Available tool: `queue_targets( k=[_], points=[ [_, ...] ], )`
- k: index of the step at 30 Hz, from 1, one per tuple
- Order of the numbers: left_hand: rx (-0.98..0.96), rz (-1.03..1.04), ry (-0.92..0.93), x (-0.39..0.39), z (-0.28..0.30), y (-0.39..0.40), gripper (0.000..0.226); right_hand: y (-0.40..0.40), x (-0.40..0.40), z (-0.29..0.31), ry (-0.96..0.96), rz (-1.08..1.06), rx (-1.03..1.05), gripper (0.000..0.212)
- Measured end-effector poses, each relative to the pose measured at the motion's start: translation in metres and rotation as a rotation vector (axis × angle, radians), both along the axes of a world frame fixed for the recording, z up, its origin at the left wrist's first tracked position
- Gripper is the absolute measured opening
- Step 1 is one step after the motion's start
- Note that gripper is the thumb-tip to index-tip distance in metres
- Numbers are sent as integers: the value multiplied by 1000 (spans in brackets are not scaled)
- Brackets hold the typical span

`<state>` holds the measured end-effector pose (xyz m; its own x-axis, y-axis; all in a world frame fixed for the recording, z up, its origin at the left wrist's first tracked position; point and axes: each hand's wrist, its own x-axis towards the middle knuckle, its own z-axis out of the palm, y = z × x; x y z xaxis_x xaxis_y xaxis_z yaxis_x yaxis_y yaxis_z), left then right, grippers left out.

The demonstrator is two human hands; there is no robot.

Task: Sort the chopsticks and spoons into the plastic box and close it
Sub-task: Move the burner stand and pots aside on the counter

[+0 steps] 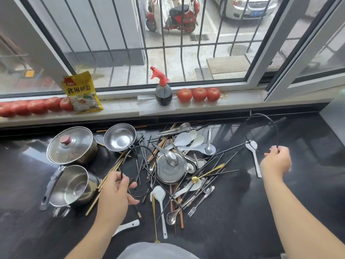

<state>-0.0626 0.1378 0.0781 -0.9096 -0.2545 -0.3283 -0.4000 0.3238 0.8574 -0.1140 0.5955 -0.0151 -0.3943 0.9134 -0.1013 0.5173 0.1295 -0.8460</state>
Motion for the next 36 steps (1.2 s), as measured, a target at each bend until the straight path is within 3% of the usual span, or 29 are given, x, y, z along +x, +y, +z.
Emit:
queue_targets(
  k=[8, 12, 15, 20, 28, 31, 36],
  points=[
    [14, 8, 13, 7, 2, -1, 16, -38, -8, 36, 122, 113, 26, 18],
    [34, 43, 26, 9, 2, -10, 14, -86, -4, 47, 223, 134, -170, 21],
    [38, 86, 28, 14, -1, -26, 14, -138, 14, 31, 233, 123, -437, 27],
    [25, 237, 72, 34, 0, -62, 15, -230, 65, 4, 31, 320, -726, 24],
    [0, 656, 238, 86, -5, -151, 16, -318, 113, -12, -352, 815, -735, 15],
    [10, 785, 274, 106, -11, -193, 13, -359, 120, -6, -413, 1002, -788, 23],
    [34, 900, 252, 127, -29, -281, 12, -461, 136, -8, -534, 1190, -765, 18]
  ],
)
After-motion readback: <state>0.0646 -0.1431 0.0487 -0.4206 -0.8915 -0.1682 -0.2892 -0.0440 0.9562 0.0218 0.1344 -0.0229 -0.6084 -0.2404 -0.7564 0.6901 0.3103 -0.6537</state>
